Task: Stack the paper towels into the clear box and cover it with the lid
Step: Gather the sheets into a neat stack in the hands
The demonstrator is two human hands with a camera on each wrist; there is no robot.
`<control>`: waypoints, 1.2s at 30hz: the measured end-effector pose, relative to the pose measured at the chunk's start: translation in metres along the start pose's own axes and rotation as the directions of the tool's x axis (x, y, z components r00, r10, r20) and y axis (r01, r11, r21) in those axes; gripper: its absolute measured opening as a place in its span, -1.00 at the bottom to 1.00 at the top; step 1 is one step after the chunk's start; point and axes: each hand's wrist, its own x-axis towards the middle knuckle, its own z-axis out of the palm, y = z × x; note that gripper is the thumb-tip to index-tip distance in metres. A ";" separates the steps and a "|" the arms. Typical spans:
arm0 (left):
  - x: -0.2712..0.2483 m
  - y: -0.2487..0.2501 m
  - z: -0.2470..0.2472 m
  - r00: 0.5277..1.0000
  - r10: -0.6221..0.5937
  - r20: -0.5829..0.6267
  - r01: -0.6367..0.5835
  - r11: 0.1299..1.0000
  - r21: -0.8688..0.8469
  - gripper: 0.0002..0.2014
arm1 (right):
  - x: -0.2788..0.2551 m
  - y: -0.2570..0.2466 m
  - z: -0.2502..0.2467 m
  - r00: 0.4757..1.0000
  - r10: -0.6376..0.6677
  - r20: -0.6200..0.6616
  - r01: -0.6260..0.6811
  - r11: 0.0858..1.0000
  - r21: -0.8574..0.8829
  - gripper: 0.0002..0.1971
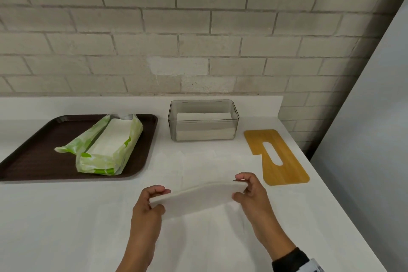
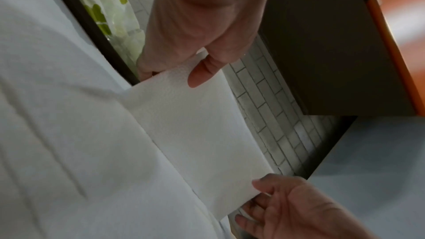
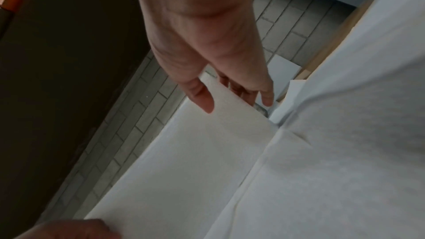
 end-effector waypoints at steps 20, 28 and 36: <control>-0.025 0.035 -0.013 0.966 -0.096 0.239 0.057 0.985 0.164 -0.81 | 0.038 -0.109 0.052 0.780 -0.196 0.595 0.384 0.900 -0.208 -0.88; -0.018 0.017 -0.073 0.991 -0.110 -0.079 0.105 0.993 -0.057 -0.85 | 0.080 -0.032 0.052 0.875 0.301 0.379 0.234 0.421 -0.876 -0.45; -0.017 0.018 -0.094 0.987 -0.100 -0.126 0.087 0.990 -0.107 -0.88 | 0.074 -0.024 0.059 0.901 0.176 0.396 0.251 0.532 -0.808 -0.78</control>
